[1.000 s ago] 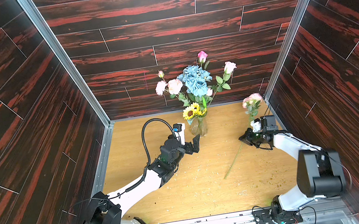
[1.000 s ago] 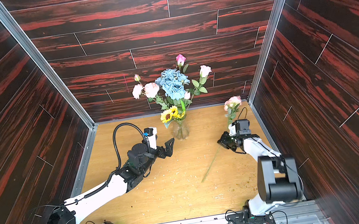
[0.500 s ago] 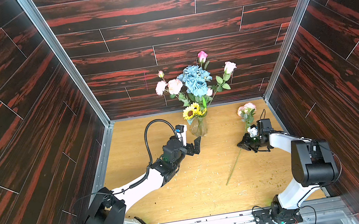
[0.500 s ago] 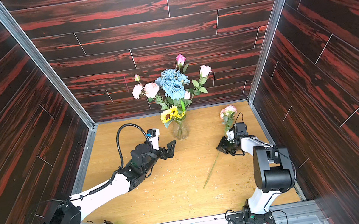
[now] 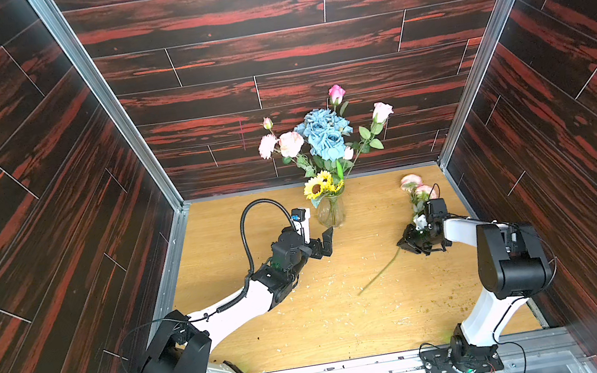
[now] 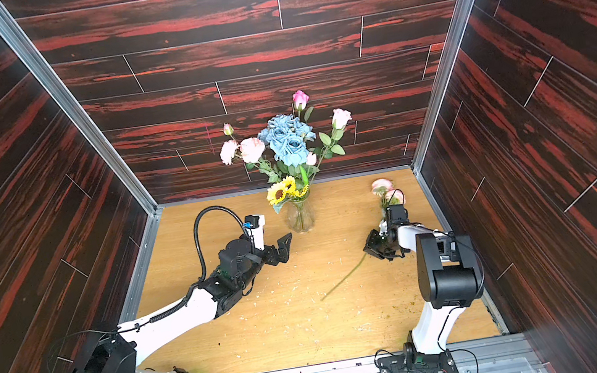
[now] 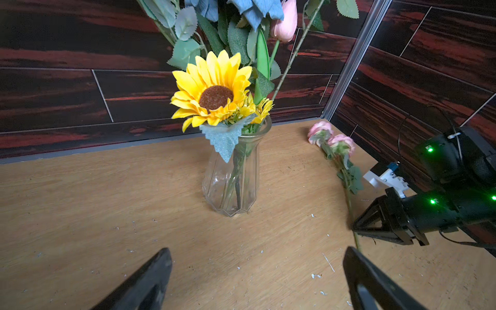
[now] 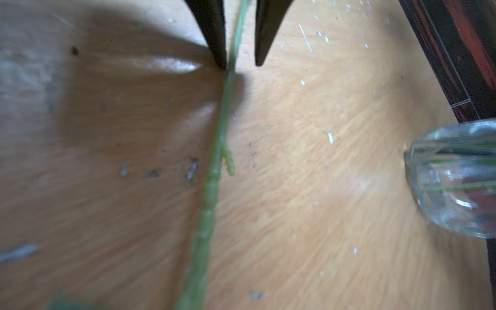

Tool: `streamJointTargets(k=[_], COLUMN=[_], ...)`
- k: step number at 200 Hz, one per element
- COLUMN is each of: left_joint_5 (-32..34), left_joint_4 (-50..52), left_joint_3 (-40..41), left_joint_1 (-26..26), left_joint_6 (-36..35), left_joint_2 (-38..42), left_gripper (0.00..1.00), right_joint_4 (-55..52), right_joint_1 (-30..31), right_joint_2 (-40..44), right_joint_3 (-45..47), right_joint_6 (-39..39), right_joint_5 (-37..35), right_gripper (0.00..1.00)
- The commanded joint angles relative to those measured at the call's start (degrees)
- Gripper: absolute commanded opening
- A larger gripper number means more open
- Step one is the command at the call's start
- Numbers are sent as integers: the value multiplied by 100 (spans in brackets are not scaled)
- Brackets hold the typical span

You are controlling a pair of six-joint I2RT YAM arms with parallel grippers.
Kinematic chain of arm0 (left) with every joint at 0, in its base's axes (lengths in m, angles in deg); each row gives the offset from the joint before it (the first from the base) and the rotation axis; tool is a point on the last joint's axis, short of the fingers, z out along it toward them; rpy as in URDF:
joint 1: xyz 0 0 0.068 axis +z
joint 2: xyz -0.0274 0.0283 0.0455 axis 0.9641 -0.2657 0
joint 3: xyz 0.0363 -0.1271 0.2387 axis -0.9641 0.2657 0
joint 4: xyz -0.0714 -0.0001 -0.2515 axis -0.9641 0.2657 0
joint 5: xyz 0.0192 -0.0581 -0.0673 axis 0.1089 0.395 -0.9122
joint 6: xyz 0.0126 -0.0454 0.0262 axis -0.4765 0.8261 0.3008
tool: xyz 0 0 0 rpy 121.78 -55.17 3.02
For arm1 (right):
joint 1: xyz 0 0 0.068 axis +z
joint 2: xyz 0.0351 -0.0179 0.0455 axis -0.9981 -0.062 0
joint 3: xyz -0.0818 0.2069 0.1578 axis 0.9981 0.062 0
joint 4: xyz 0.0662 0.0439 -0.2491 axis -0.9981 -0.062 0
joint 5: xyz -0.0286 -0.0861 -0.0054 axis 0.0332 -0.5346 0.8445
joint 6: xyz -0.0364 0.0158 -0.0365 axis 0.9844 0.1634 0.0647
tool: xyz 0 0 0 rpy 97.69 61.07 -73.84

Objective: Pick out pink flowers from the vase
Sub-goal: Place the flower at the center of the board, then pick up the flower from the vase.

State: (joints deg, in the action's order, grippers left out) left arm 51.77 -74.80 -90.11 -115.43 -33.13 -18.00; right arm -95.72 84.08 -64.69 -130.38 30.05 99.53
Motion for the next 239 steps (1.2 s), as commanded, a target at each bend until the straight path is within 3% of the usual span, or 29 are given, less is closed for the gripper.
streamJointTargets(k=[1, 28, 80, 114, 134, 172, 209, 239], left_joint_5=[127, 283, 1048, 1616, 1435, 979, -208, -933], left_joint_4=[-75, -45, -2, -468, -881, -2142, -1839, -1886], left_joint_3=[44, 8, -11, 107, 220, 322, -416, -1001], left_joint_1=[-11, -10, 15, 150, 404, 941, 1370, 1467], left_joint_6=[-1, 16, -39, -60, 88, 153, 10, 301], left_joint_2=[137, 61, -144, -373, -353, -478, -725, -1014], left_gripper=[100, 100, 100, 100, 100, 100, 100, 100], right_joint_4=[-338, -625, -920, -660, -72, 1477, 2052, 2124], right_joint_1=[24, 162, 548, 1170, 1387, 1462, 1716, 1932], right_joint_2=[-4, 304, 1360, 2137, 2615, 3110, 3690, 4120], right_joint_3=[-91, -92, 128, 302, 594, 1560, 2091, 2295], right_joint_6=[130, 153, 181, 450, 596, 422, 265, 220], right_joint_5=[-327, -728, -1216, -1602, -1682, -1366, -1428, -1687], right_gripper=[25, 31, 70, 82, 88, 89, 89, 88])
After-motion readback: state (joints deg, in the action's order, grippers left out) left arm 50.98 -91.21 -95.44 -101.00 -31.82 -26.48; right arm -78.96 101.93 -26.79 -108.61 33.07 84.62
